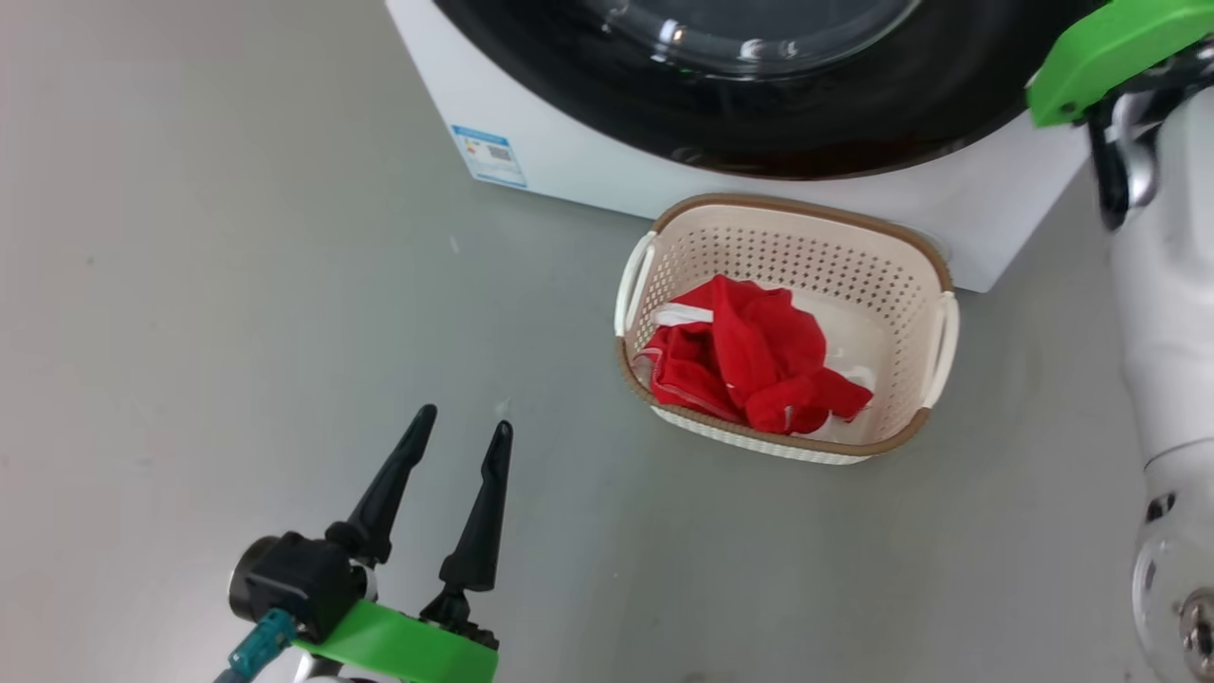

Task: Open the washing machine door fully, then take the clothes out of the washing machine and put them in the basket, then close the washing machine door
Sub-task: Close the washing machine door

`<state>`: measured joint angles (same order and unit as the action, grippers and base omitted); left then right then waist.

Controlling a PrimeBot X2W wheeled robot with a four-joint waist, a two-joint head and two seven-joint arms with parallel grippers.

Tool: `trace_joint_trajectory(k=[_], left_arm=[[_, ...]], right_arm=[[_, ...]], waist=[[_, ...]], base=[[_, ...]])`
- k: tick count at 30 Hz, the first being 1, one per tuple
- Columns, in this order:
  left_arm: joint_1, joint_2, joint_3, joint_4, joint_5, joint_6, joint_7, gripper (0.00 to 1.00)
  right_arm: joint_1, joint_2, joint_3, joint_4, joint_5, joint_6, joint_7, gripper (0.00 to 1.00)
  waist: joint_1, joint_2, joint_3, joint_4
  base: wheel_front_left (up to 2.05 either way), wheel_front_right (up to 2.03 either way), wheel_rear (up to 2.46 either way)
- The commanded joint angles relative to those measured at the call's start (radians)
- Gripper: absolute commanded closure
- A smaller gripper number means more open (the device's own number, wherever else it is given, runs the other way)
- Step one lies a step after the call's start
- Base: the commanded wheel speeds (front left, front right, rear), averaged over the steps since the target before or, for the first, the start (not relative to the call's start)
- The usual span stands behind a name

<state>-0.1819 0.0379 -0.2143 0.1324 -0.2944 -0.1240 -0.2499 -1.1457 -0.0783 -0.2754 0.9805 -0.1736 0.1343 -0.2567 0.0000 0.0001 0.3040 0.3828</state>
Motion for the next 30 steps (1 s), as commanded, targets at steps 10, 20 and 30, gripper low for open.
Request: trace_joint_trajectory(k=[10, 20, 30], left_arm=[[0.002, 0.012, 0.064, -0.052, -0.016, -0.007, -0.012, 0.0], [0.049, 0.012, 0.104, -0.083, 0.001, 0.002, -0.012, 0.0], [0.105, 0.012, 0.119, -0.083, 0.004, 0.034, -0.012, 0.0]], right_arm=[[0.212, 0.028, 0.35, -0.166, 0.151, -0.004, -0.005, 0.0], [0.449, 0.028, 0.494, -0.372, 0.262, -0.004, -0.005, 0.0], [0.677, 0.028, 0.475, -0.529, 0.284, -0.004, -0.005, 0.0]], waist=[[0.0, -0.0001, -0.087, -0.124], [0.0, -0.0001, -0.174, -0.218], [0.0, -0.0001, -0.268, -0.295]], base=[[0.0, 0.0, 0.0], [0.0, 0.0, 0.0], [0.0, 0.0, 0.0]])
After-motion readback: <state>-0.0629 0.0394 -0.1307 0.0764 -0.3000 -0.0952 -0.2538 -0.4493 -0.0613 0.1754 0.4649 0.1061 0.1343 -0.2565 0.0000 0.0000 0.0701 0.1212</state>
